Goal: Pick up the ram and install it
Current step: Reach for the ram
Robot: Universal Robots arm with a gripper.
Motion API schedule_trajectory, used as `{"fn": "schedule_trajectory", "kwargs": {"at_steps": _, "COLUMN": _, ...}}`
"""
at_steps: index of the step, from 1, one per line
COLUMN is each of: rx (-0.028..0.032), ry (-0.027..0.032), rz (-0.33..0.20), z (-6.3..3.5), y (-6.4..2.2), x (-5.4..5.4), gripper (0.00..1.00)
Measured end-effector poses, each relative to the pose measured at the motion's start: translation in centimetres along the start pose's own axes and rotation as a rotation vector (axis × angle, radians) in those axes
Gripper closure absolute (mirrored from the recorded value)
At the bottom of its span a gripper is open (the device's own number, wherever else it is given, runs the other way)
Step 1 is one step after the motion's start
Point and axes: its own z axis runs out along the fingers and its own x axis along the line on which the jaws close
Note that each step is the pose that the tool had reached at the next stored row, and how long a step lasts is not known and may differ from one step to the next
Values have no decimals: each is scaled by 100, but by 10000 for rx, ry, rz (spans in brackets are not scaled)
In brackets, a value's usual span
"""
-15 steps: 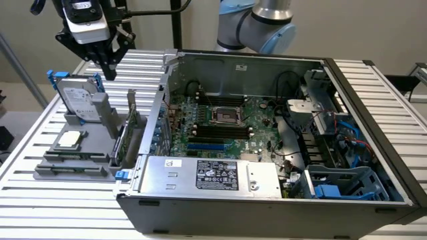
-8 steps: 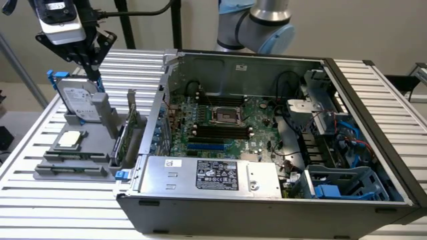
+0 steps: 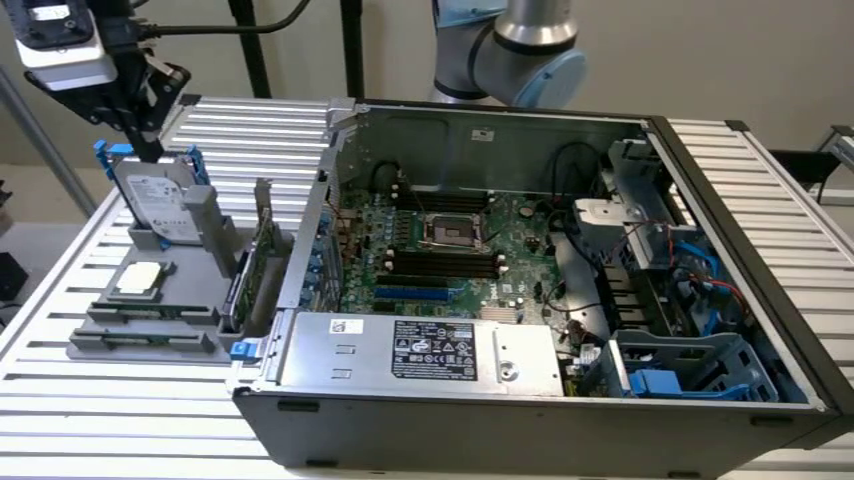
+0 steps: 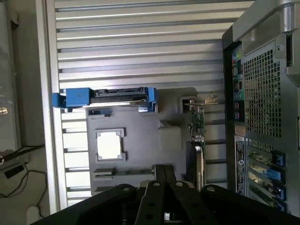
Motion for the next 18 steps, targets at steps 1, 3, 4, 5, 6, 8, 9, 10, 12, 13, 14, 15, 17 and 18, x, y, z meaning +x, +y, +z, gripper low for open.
{"fn": "schedule_trajectory", "kwargs": {"at_steps": 1, "rx": 2, "ry": 2, "rz": 1, "z": 2, "y": -4, "x": 45, "gripper": 89}}
{"fn": "schedule_trajectory", "kwargs": {"at_steps": 3, "rx": 5, "ry": 4, "rz": 0, "z": 6, "y": -15, "x": 135, "gripper": 89}}
{"fn": "schedule_trajectory", "kwargs": {"at_steps": 4, "rx": 7, "ry": 4, "rz": -1, "z": 7, "y": -20, "x": 181, "gripper": 89}}
{"fn": "schedule_trajectory", "kwargs": {"at_steps": 5, "rx": 9, "ry": 4, "rz": 0, "z": 9, "y": -25, "x": 219, "gripper": 89}}
{"fn": "schedule_trajectory", "kwargs": {"at_steps": 6, "rx": 11, "ry": 5, "rz": 0, "z": 10, "y": -31, "x": 252, "gripper": 89}}
{"fn": "schedule_trajectory", "kwargs": {"at_steps": 8, "rx": 23, "ry": 3, "rz": -1, "z": 13, "y": -46, "x": 281, "gripper": 89}}
{"fn": "schedule_trajectory", "kwargs": {"at_steps": 9, "rx": 34, "ry": 4, "rz": -1, "z": 13, "y": -58, "x": 285, "gripper": 89}}
{"fn": "schedule_trajectory", "kwargs": {"at_steps": 10, "rx": 48, "ry": 6, "rz": 0, "z": 13, "y": -75, "x": 285, "gripper": 89}}
{"fn": "schedule_trajectory", "kwargs": {"at_steps": 12, "rx": 76, "ry": 10, "rz": 1, "z": 13, "y": -130, "x": 281, "gripper": 89}}
{"fn": "schedule_trajectory", "kwargs": {"at_steps": 13, "rx": 89, "ry": 12, "rz": -1, "z": 12, "y": -166, "x": 278, "gripper": 89}}
{"fn": "schedule_trajectory", "kwargs": {"at_steps": 14, "rx": 99, "ry": 17, "rz": 0, "z": 11, "y": -209, "x": 276, "gripper": 89}}
{"fn": "schedule_trajectory", "kwargs": {"at_steps": 15, "rx": 106, "ry": 21, "rz": 0, "z": 11, "y": -253, "x": 273, "gripper": 89}}
{"fn": "schedule_trajectory", "kwargs": {"at_steps": 17, "rx": 123, "ry": 33, "rz": 1, "z": 10, "y": -341, "x": 266, "gripper": 89}}
{"fn": "schedule_trajectory", "kwargs": {"at_steps": 18, "rx": 133, "ry": 39, "rz": 1, "z": 11, "y": -388, "x": 263, "gripper": 89}}
